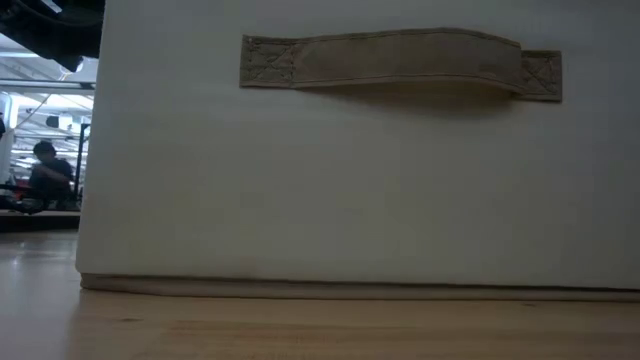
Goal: Sort clothes
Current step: Put the dark blue shirt into the bottom laundry organizer
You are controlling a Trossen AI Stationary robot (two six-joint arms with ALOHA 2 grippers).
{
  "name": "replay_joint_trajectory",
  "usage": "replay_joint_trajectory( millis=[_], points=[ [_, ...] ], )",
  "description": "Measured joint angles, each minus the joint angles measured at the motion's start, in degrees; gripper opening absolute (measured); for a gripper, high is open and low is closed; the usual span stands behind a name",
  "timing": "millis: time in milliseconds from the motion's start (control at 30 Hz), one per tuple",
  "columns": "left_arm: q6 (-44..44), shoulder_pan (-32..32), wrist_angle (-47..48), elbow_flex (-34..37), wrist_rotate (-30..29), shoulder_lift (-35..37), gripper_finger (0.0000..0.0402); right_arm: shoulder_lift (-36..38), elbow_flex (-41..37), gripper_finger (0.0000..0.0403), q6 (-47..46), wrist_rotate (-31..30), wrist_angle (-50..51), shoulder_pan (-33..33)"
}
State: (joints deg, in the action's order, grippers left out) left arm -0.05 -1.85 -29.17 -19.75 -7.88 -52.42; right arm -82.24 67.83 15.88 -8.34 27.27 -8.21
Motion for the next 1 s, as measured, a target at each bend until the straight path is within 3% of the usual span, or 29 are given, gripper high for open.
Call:
replay_joint_trajectory(
  millis=[200,567,867,1000],
  points=[
    [0.0,0.0,0.0,0.0,0.0,0.0,0.0139,-3.5,-3.0,0.0048,-3.9,0.4,-2.6,0.0],
    [0.0,0.0,0.0,0.0,0.0,0.0,0.0139,-9.6,-1.8,0.0171,-3.8,1.5,1.0,0.0],
    [0.0,0.0,0.3,0.0,0.0,0.0,0.0139,-9.1,20.1,0.0199,-7.2,4.1,30.2,-1.7],
    [0.0,0.0,0.3,0.0,0.0,0.0,0.0139,-9.0,30.0,0.0193,-7.7,2.2,36.5,-2.3]
  ],
)
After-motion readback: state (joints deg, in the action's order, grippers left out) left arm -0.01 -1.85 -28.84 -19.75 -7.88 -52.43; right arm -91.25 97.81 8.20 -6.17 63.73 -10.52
